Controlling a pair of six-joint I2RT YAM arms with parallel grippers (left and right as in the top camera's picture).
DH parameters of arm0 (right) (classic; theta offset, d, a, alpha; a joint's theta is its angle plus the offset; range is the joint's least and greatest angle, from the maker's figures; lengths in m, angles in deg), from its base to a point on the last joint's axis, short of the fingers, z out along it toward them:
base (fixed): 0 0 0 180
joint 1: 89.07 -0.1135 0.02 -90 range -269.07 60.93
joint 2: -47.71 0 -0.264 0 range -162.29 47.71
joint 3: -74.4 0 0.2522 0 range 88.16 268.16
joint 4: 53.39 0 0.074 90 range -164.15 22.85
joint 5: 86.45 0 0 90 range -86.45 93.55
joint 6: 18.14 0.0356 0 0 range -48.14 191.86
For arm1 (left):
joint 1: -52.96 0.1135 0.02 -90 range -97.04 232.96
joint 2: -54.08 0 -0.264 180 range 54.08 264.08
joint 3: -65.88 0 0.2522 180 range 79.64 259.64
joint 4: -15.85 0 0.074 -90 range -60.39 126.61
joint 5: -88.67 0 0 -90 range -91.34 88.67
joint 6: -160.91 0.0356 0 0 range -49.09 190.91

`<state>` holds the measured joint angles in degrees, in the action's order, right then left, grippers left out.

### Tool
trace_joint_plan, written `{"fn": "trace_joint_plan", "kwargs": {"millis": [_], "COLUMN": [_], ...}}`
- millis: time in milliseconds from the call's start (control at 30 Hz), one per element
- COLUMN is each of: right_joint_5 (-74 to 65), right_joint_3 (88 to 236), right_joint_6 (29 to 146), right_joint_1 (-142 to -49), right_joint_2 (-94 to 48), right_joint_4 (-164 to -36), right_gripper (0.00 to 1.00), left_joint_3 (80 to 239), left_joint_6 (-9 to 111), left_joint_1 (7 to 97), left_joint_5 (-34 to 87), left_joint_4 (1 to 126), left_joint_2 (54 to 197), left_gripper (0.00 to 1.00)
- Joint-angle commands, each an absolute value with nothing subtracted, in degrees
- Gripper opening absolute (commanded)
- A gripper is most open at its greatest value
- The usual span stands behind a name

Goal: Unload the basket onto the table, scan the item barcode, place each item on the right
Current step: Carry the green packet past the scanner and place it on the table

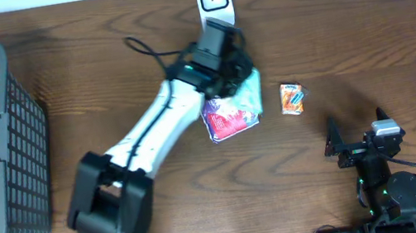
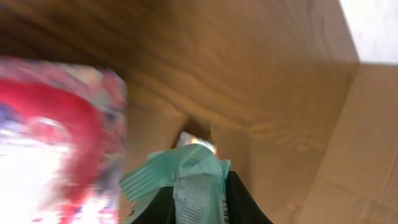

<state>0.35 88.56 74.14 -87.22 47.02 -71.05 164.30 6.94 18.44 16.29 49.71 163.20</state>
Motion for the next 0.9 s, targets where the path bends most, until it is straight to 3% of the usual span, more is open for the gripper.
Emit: {"fn": "trace_joint_plan", "kwargs": {"millis": [0, 100, 167, 300, 400, 500, 867], "right_joint_5": [0.02, 0.0, 0.0, 0.02, 0.0, 0.02, 0.0], "right_joint_3": [88.5, 88.5, 88.5, 88.5, 88.5, 88.5, 88.5], "right_joint_6": [73.46, 73.46, 73.49, 73.46, 73.49, 73.46, 73.46], "right_joint_1": [-86.92, -86.92, -86.92, -86.92, -86.92, -86.92, -86.92], "right_joint_2": [47.4, 47.4, 47.4, 47.4, 47.4, 47.4, 47.4], "right_joint_4": [-71.25, -71.25, -71.25, -71.25, -71.25, -71.25, -71.25], "right_gripper": [0.99, 0.99, 0.99, 0.99, 0.99, 0.99, 0.99], "left_joint_3": [164.26, 164.26, 164.26, 164.26, 164.26, 164.28, 164.28], "left_joint_6": [4.73, 2.64, 1.7, 1.61, 2.46, 6.24, 15.95], "left_joint_1": [15.77, 14.27, 13.59, 12.74, 12.98, 14.42, 24.71], "left_joint_5": [12.16, 8.38, 8.23, 8.25, 8.42, 12.4, 26.19], "left_joint_4": [48.66, 48.5, 47.83, 46.8, 46.28, 43.7, 39.22], "left_joint_2": [165.1, 166.54, 167.35, 168.01, 167.85, 167.13, 157.36], "left_gripper": [0.07, 0.09, 0.24, 0.31, 0.47, 0.55, 0.56]}}
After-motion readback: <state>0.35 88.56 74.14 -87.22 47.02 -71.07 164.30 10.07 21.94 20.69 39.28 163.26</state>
